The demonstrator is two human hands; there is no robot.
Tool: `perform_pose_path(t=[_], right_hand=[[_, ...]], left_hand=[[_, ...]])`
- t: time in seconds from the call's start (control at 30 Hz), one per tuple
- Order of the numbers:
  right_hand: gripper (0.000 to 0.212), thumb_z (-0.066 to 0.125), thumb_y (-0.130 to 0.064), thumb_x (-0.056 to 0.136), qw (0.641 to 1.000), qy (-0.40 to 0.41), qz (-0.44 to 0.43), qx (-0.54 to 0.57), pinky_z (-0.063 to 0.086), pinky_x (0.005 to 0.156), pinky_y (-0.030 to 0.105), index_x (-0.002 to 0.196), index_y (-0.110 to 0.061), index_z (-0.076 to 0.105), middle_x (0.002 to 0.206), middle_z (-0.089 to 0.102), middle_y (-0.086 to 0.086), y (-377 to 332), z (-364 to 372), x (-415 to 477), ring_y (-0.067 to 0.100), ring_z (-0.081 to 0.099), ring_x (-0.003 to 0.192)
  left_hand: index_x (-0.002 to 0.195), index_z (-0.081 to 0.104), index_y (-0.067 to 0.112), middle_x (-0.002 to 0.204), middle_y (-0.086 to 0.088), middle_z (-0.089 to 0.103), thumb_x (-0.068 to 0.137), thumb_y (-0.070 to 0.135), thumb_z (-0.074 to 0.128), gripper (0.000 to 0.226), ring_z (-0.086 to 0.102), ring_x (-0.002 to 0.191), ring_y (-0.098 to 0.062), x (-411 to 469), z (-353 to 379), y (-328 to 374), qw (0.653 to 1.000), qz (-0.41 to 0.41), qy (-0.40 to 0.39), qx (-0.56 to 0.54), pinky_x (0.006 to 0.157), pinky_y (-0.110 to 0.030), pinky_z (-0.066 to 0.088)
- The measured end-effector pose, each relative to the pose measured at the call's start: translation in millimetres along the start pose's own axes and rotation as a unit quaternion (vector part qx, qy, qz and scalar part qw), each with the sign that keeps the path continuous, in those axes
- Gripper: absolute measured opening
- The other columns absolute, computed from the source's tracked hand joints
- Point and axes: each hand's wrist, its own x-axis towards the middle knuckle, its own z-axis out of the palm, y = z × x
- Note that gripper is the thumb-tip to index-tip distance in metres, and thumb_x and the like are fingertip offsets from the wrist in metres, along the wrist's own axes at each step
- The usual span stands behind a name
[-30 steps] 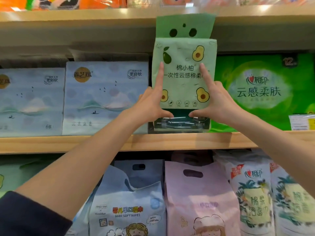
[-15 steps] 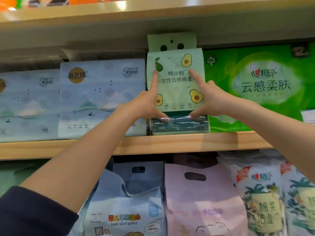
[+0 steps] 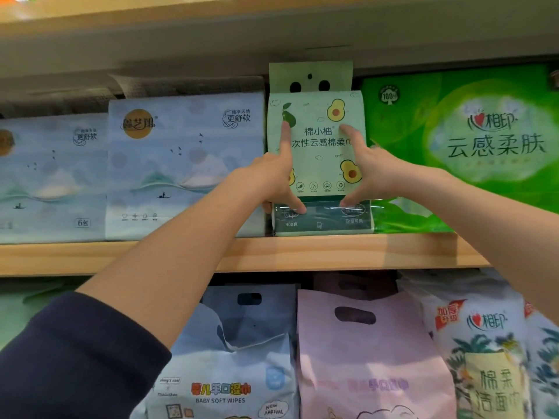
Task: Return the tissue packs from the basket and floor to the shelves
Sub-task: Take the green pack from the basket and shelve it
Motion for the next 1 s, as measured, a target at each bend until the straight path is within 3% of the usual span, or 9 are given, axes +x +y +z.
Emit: perform_pose_path(t=[0.07,0.2,0.3,0.47,0.67,0.73,0.8,0.9,1.0], right_hand=[[0.133,0.086,-0.028,0.055,1.000,-0.002,0.000,0.000,0.037,0.102,0.051,0.139,-0.039,-0.016,0.134,0.037,0.029,0,1,1,0.043,0.039,0.122],[0.131,0.085,-0.024,0.059,1.000,-0.008,0.007,-0.007,0.039,0.098,0.046,0.142,-0.033,-0.017,0.135,0.033,0.033,-3,2,2,0.044,0.045,0.116],[0.129,0.084,-0.021,0.060,1.000,0.001,0.012,-0.010,0.040,0.095,0.044,0.142,-0.032,-0.015,0.134,0.034,0.032,-6,3,3,0.044,0.045,0.115],[0.124,0.082,-0.016,0.063,1.000,-0.003,0.014,-0.015,0.042,0.088,0.042,0.143,-0.031,-0.012,0.131,0.036,0.029,-8,4,3,0.042,0.048,0.108],[0.115,0.081,-0.012,0.065,0.999,0.006,0.025,-0.022,0.045,0.082,0.040,0.144,-0.026,-0.001,0.127,0.044,0.025,-10,0,-5,0.037,0.049,0.097],[0.105,0.079,-0.015,0.068,0.999,0.010,0.028,-0.026,0.044,0.079,0.037,0.144,-0.022,0.007,0.127,0.045,0.025,-13,-4,-9,0.033,0.047,0.094],[0.096,0.078,-0.023,0.069,0.999,0.019,0.029,-0.032,0.043,0.087,0.040,0.143,-0.016,0.017,0.131,0.044,0.023,-16,-9,-14,0.035,0.047,0.107],[0.079,0.072,-0.029,0.074,0.998,0.023,0.038,-0.047,0.038,0.098,0.042,0.140,-0.011,0.031,0.140,0.040,0.017,-26,-17,-28,0.036,0.040,0.124],[0.064,0.067,-0.030,0.079,0.998,0.035,0.046,-0.036,0.039,0.096,0.041,0.134,-0.009,0.041,0.138,0.042,0.016,-42,-29,-48,0.035,0.044,0.121]], left_hand=[[0.135,-0.037,0.026,0.100,-0.010,0.041,0.067,0.031,0.081,0.137,0.059,0.054,-0.020,2,1,1,1.000,-0.008,0.002,0.015,0.052,-0.030,0.047],[0.137,-0.036,0.023,0.112,-0.016,0.051,0.066,0.027,0.082,0.137,0.059,0.051,-0.022,6,4,4,1.000,-0.026,-0.003,0.015,0.061,-0.037,0.053],[0.138,-0.034,0.017,0.123,-0.020,0.050,0.065,0.027,0.082,0.137,0.053,0.064,-0.025,9,5,5,0.999,-0.022,0.008,0.039,0.062,-0.035,0.047],[0.138,-0.033,0.011,0.121,-0.021,0.056,0.067,0.033,0.081,0.136,0.051,0.062,-0.025,11,7,9,0.993,-0.044,0.005,0.106,0.069,-0.037,0.046],[0.141,-0.027,0.013,0.123,-0.019,0.053,0.067,0.035,0.080,0.132,0.062,0.098,-0.036,7,4,8,0.992,-0.045,0.015,0.113,0.084,-0.042,0.052],[0.145,-0.019,0.014,0.125,-0.018,0.052,0.067,0.036,0.080,0.127,0.063,0.098,-0.036,1,-2,6,0.993,-0.036,0.023,0.112,0.085,-0.044,0.053],[0.148,-0.004,0.013,0.129,-0.018,0.048,0.068,0.038,0.079,0.118,0.061,0.101,-0.035,-7,-10,3,0.992,-0.016,0.045,0.118,0.086,-0.044,0.052],[0.144,0.021,0.013,0.133,-0.017,0.046,0.073,0.042,0.073,0.092,0.054,0.110,-0.036,-26,-22,-1,0.988,0.011,0.072,0.137,0.093,-0.043,0.046],[0.135,0.039,0.014,0.134,-0.013,0.047,0.084,0.044,0.060,0.063,0.045,0.121,-0.035,-49,-31,-9,0.985,0.030,0.088,0.148,0.086,-0.040,0.039]])
